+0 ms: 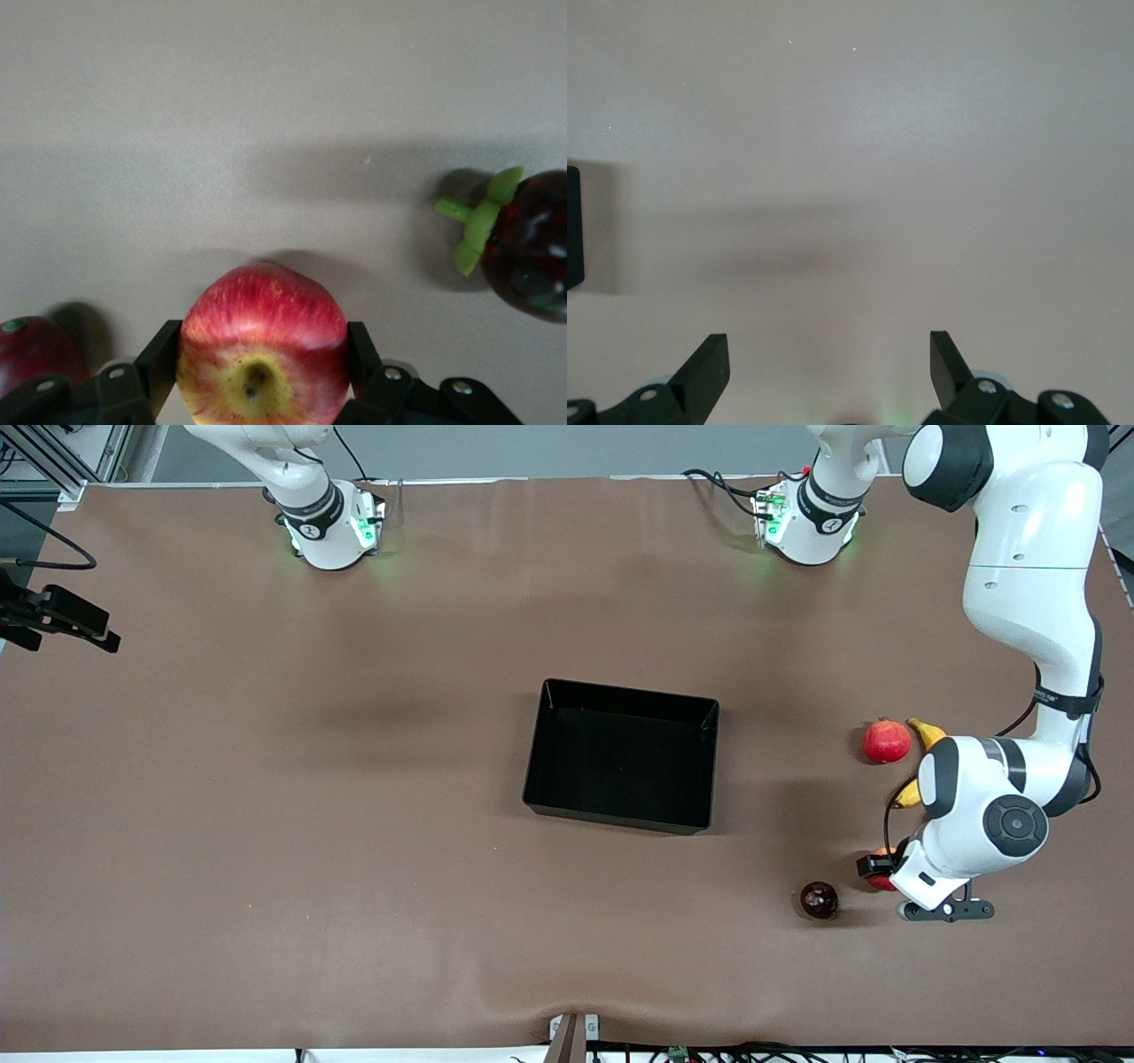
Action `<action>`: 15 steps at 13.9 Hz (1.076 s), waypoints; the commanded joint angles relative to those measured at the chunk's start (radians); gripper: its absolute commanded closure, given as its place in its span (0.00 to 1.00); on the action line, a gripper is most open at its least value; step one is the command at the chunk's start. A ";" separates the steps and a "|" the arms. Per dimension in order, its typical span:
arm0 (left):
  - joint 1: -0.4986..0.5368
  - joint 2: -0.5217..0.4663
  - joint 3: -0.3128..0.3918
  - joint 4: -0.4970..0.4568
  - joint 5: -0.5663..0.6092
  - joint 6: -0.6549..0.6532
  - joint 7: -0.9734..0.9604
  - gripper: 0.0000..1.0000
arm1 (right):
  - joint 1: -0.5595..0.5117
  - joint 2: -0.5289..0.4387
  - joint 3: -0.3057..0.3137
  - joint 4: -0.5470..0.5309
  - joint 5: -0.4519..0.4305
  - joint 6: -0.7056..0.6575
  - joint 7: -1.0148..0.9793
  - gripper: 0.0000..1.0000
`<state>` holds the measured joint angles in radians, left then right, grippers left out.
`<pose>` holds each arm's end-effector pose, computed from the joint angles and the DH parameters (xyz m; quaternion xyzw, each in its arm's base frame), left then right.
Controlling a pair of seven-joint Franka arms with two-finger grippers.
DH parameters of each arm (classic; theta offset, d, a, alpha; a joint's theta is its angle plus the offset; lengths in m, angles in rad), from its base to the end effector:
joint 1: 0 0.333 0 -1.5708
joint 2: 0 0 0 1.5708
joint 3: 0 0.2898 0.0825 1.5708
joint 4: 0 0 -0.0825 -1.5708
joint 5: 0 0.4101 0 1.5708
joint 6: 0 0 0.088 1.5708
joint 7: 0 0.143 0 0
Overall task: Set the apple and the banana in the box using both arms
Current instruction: 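Carry the red apple with the left gripper over the black tray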
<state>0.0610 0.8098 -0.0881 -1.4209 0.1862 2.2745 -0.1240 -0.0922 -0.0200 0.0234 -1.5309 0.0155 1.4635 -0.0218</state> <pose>0.7364 -0.0019 0.1498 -0.9989 -0.0042 -0.0271 0.0389 0.5611 -0.0362 0.5843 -0.9994 0.0229 0.0233 0.0086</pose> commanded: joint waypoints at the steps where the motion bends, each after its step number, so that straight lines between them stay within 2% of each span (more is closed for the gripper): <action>1: -0.004 -0.082 -0.007 -0.009 0.025 -0.080 -0.008 0.96 | -0.008 0.008 0.010 0.018 -0.011 -0.008 0.013 0.00; 2: -0.016 -0.113 -0.012 -0.009 0.025 -0.122 -0.011 1.00 | -0.009 0.008 0.010 0.018 -0.011 -0.006 0.013 0.00; 5: -0.084 -0.190 -0.012 -0.009 0.019 -0.243 -0.043 1.00 | -0.008 0.008 0.010 0.018 -0.012 -0.008 0.013 0.00; 7: -0.153 -0.216 -0.013 -0.007 0.010 -0.291 -0.155 1.00 | -0.011 0.008 0.010 0.018 -0.006 -0.008 0.013 0.00; 12: -0.406 -0.212 -0.018 0.003 0.009 -0.319 -0.489 1.00 | -0.008 0.006 0.012 0.018 -0.008 -0.019 0.005 0.00; 15: -0.504 -0.192 -0.019 0.029 0.006 -0.317 -0.656 1.00 | -0.008 0.008 0.012 0.014 -0.008 -0.011 0.005 0.00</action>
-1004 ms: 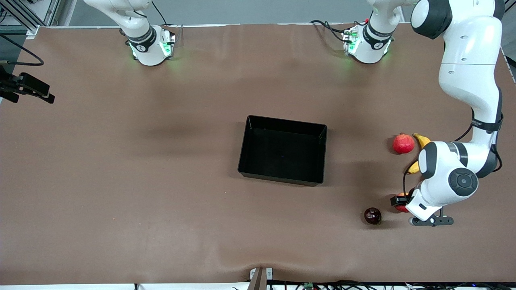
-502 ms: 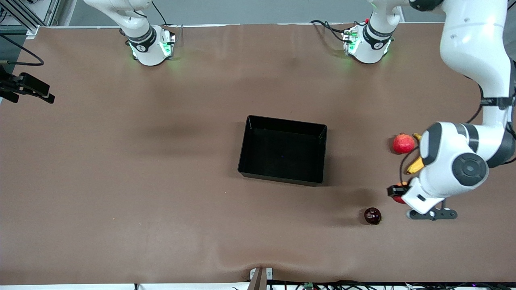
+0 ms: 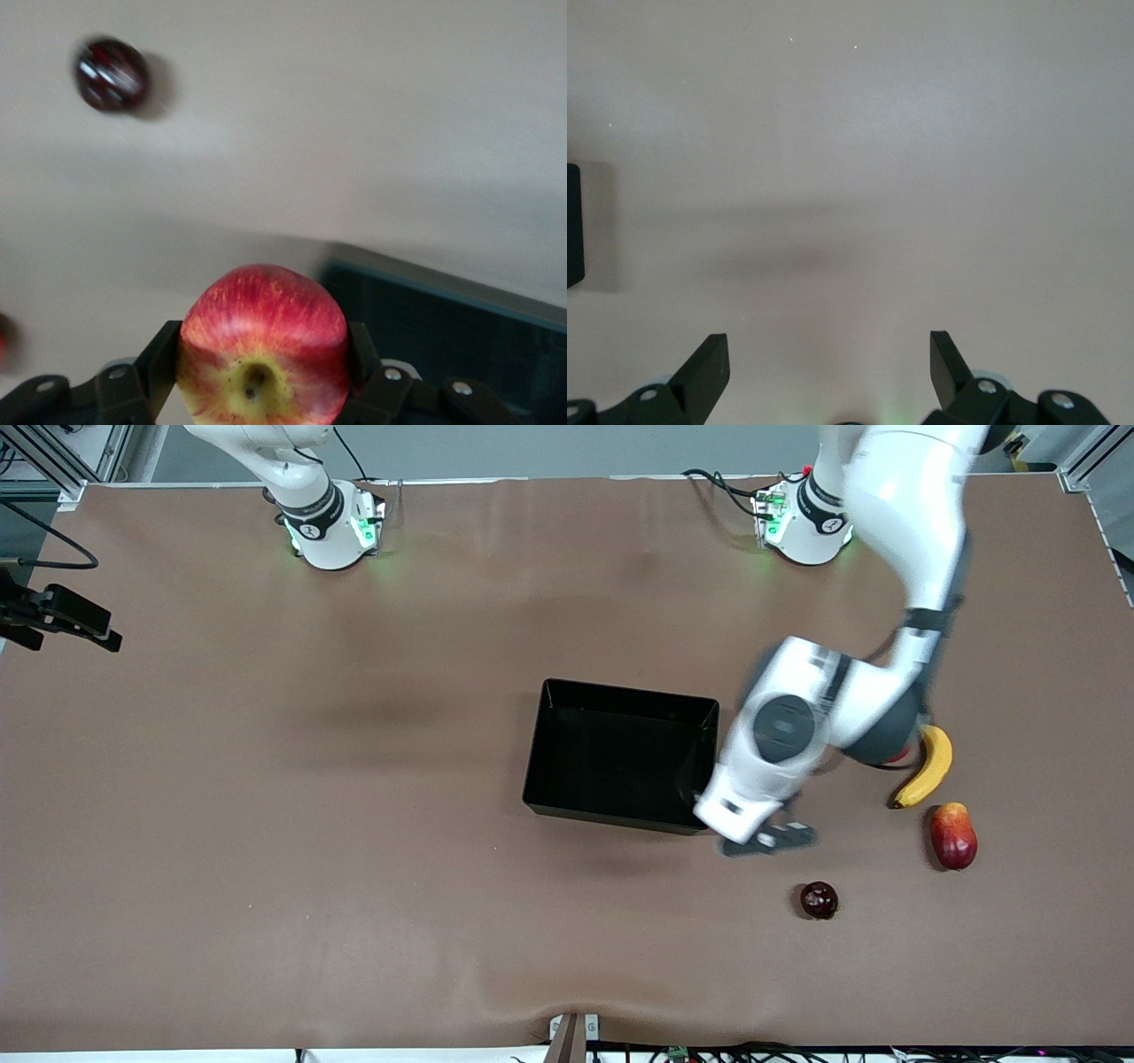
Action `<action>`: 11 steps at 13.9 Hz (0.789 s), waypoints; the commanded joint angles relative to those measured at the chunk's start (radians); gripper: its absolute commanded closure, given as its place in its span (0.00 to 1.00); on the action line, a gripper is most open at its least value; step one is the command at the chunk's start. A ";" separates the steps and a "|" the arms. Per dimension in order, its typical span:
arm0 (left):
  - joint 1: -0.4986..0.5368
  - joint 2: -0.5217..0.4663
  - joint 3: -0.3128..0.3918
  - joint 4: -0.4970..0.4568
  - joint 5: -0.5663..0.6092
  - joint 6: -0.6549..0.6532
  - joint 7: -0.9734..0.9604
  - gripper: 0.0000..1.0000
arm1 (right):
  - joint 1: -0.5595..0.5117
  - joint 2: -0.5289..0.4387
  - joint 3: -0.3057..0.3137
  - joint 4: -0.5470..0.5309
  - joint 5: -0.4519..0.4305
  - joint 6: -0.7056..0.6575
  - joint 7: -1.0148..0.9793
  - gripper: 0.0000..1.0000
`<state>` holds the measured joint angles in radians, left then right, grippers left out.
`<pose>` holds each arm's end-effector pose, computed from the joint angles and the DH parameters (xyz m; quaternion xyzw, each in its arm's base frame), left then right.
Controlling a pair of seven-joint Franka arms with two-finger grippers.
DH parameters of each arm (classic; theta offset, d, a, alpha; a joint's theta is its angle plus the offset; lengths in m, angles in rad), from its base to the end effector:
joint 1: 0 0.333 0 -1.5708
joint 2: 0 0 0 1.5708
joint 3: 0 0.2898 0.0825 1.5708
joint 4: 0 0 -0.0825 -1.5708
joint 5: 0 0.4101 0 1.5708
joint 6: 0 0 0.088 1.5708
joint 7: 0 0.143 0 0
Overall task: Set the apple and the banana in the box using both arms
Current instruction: 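Carry the red apple with the left gripper over the black tray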
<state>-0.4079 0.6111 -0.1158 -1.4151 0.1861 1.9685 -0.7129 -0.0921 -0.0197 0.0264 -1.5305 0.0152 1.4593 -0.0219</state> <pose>0.6367 -0.3342 0.2716 -0.9962 -0.0656 -0.0082 0.0571 0.5607 -0.0344 0.5840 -0.9994 0.0212 0.0254 0.0084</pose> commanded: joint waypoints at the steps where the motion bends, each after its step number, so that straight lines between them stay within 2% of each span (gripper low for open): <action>1: -0.054 0.006 0.008 0.025 0.006 -0.013 -0.076 1.00 | -0.008 0.007 0.009 0.010 -0.008 -0.005 0.007 0.00; 11: -0.184 0.070 0.005 0.033 -0.030 0.029 -0.272 1.00 | -0.006 0.027 0.009 0.010 -0.008 -0.002 0.008 0.00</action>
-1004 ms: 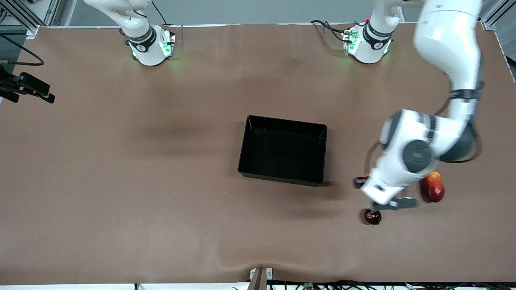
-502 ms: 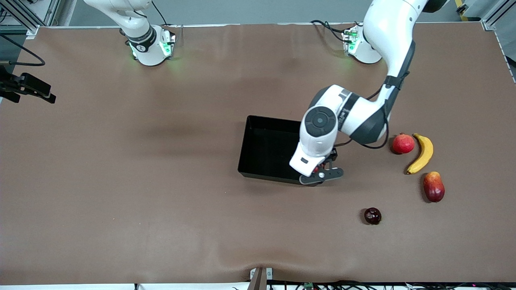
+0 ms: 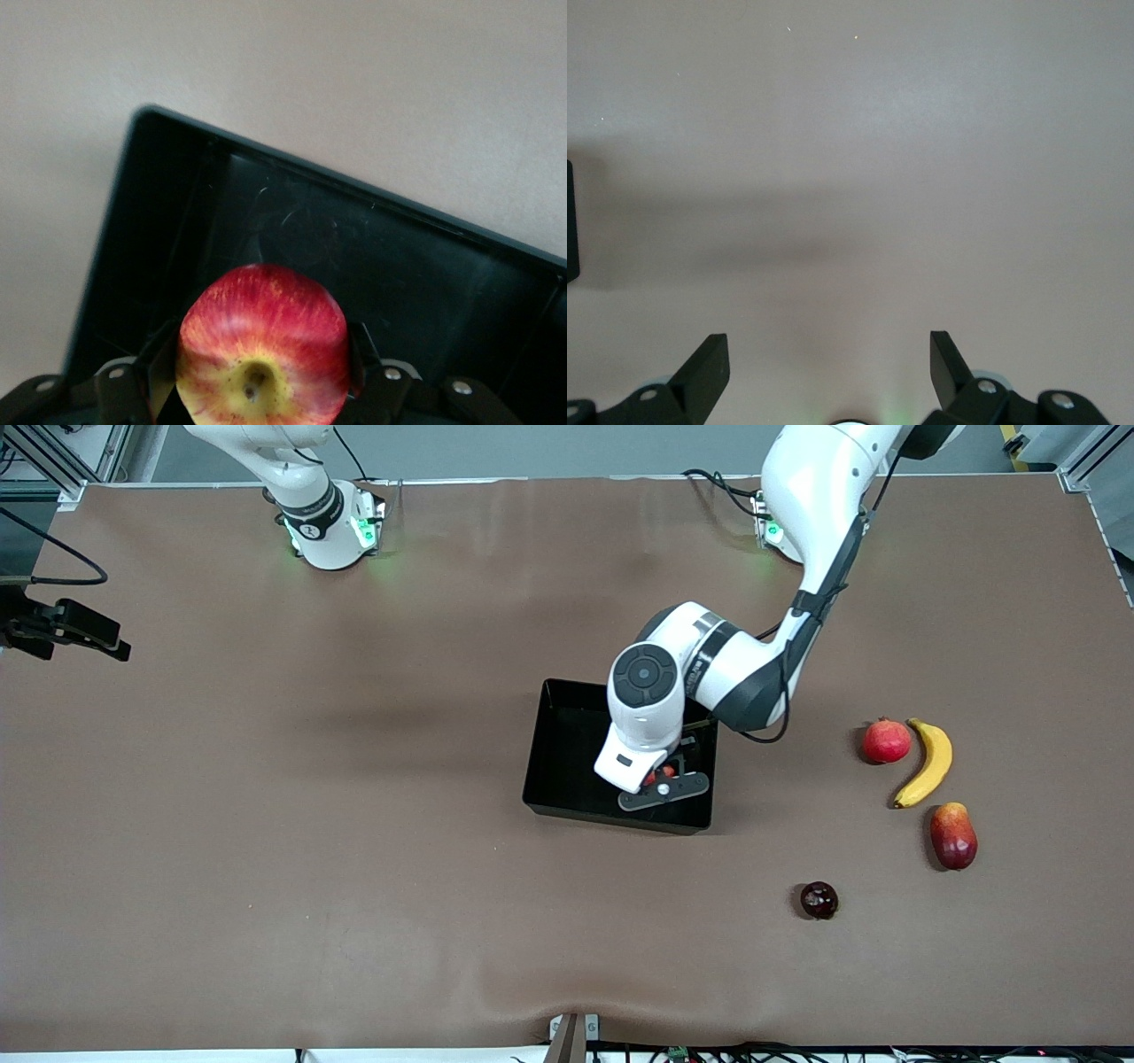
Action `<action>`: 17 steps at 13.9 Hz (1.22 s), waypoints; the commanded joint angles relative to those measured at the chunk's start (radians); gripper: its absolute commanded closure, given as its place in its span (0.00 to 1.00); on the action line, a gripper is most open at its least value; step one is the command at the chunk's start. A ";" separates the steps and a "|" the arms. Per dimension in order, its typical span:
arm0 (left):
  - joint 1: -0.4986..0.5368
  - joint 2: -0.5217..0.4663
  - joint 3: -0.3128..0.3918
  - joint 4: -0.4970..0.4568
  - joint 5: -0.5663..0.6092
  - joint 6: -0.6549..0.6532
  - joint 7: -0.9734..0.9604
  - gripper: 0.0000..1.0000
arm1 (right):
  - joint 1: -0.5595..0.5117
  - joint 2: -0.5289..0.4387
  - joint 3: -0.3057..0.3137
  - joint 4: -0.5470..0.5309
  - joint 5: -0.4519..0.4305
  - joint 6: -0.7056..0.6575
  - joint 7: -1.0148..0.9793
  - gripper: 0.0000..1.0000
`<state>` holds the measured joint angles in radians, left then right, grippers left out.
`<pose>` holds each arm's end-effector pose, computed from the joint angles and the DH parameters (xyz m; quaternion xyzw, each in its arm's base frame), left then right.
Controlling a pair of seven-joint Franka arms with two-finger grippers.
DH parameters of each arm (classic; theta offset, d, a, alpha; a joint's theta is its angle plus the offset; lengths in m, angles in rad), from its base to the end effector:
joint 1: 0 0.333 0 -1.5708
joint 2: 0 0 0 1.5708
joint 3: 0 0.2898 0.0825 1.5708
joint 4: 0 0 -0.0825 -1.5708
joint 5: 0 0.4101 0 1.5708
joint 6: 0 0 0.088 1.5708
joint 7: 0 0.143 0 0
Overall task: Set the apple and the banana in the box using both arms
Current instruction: 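Carry the red apple with the left gripper over the black tray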
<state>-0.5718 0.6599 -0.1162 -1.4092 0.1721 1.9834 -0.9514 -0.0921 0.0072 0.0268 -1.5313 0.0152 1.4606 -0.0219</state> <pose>0.5723 -0.4352 0.2405 -0.9929 -0.1043 -0.0028 0.0576 0.5673 -0.0348 0.5685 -0.9990 0.0211 0.0386 0.0094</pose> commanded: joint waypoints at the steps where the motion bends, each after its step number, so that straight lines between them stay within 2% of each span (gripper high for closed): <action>1: -0.022 0.024 0.006 0.027 -0.014 0.014 -0.035 1.00 | -0.002 0.000 0.010 0.013 -0.009 0.006 0.007 0.00; 9: -0.013 0.093 0.015 0.010 -0.002 0.012 -0.073 1.00 | 0.000 0.000 0.010 0.011 -0.006 0.010 0.013 0.00; 17: -0.002 0.113 0.017 -0.005 0.001 0.012 -0.162 1.00 | -0.002 0.000 0.010 0.006 0.003 0.004 0.016 0.00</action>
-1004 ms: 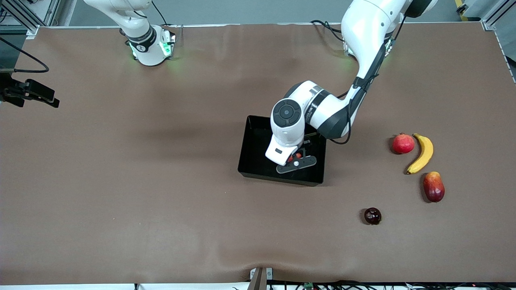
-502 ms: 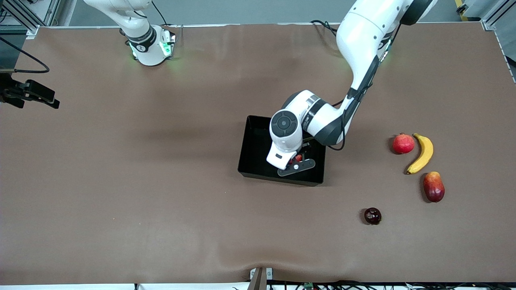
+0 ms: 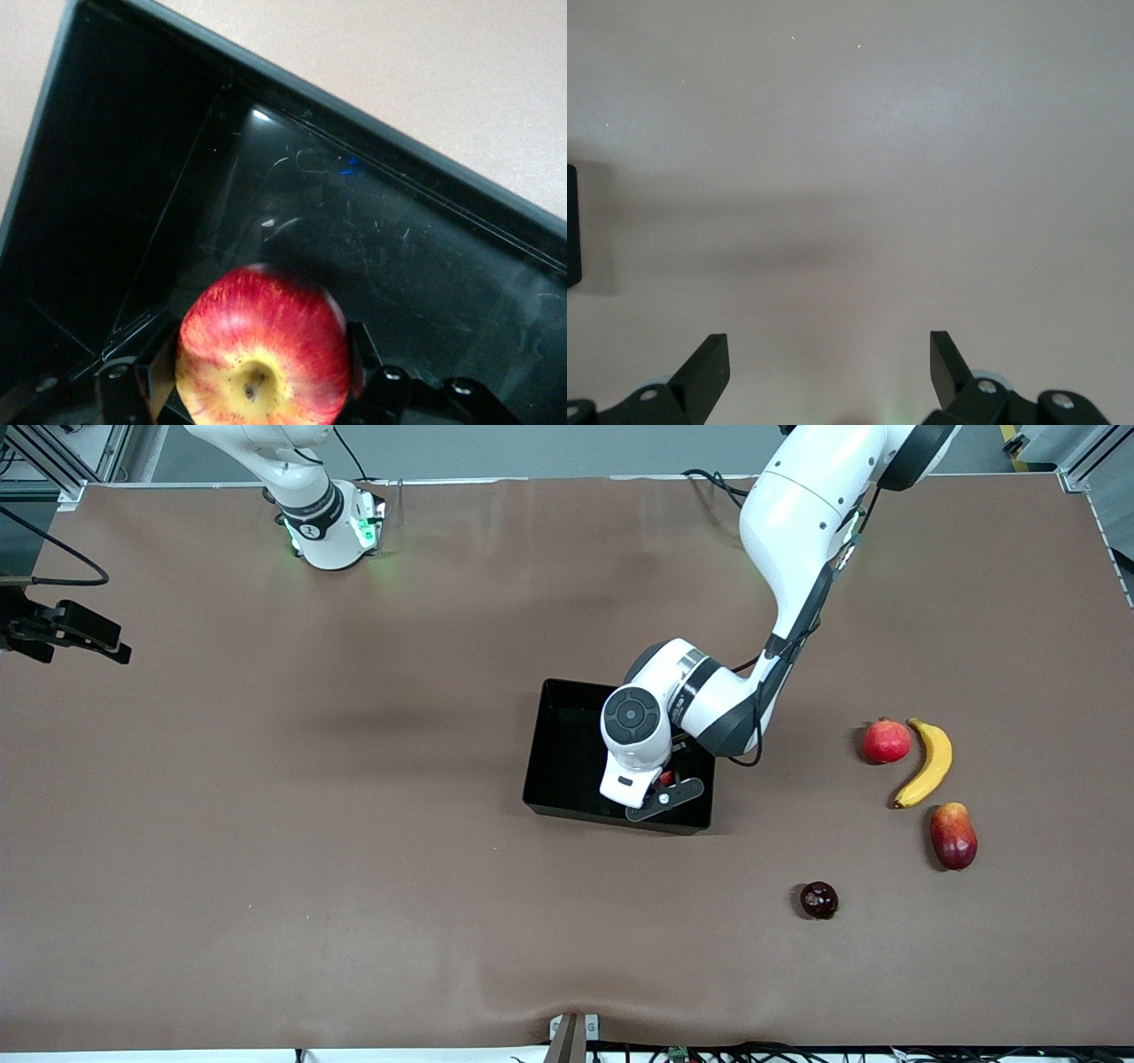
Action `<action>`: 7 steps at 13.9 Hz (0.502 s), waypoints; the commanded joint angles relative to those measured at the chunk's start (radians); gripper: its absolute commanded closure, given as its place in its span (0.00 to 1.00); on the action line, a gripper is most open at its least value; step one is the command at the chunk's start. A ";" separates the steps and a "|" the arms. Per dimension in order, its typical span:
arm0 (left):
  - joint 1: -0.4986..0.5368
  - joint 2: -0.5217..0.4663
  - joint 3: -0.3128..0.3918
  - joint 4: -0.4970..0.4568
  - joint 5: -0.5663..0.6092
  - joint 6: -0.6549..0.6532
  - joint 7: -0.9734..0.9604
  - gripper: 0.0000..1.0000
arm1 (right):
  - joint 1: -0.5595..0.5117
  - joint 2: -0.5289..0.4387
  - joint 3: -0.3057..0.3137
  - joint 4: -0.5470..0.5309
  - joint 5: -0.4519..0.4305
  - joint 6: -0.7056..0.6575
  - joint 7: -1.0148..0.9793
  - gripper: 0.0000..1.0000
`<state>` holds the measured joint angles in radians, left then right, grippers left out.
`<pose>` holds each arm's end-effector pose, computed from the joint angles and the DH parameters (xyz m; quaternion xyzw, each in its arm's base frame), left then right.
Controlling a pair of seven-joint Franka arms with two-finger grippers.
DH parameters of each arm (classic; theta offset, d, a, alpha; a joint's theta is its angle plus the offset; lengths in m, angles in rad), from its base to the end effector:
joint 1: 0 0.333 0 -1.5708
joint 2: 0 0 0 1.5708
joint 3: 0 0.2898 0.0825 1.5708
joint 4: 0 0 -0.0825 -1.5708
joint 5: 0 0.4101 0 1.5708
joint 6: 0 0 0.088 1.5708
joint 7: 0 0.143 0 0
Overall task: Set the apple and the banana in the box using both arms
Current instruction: 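Lower the apple into the tray and open the left gripper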
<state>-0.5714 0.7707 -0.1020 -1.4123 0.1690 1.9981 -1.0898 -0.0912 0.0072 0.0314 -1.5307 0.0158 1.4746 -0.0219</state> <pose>0.5660 -0.4212 0.1608 -0.9797 -0.1755 0.0287 0.0926 0.5696 -0.0318 0.5699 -0.9993 0.0184 0.0313 0.0093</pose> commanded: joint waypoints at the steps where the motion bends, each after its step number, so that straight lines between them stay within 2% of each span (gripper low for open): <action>1: -0.004 0.004 0.002 -0.005 0.004 -0.005 -0.025 1.00 | -0.002 0.000 0.005 0.006 0.004 -0.010 0.016 0.00; 4: -0.002 0.001 0.002 -0.022 0.004 -0.012 -0.025 0.89 | -0.002 0.002 0.005 0.006 0.004 -0.010 0.016 0.00; 7: -0.002 0.002 0.002 -0.023 0.004 -0.013 -0.025 0.84 | -0.002 0.004 0.005 0.003 0.004 -0.011 0.014 0.00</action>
<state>-0.5714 0.7823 -0.1020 -1.4302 0.1690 1.9956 -1.0965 -0.0912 0.0081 0.0314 -1.5318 0.0164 1.4732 -0.0218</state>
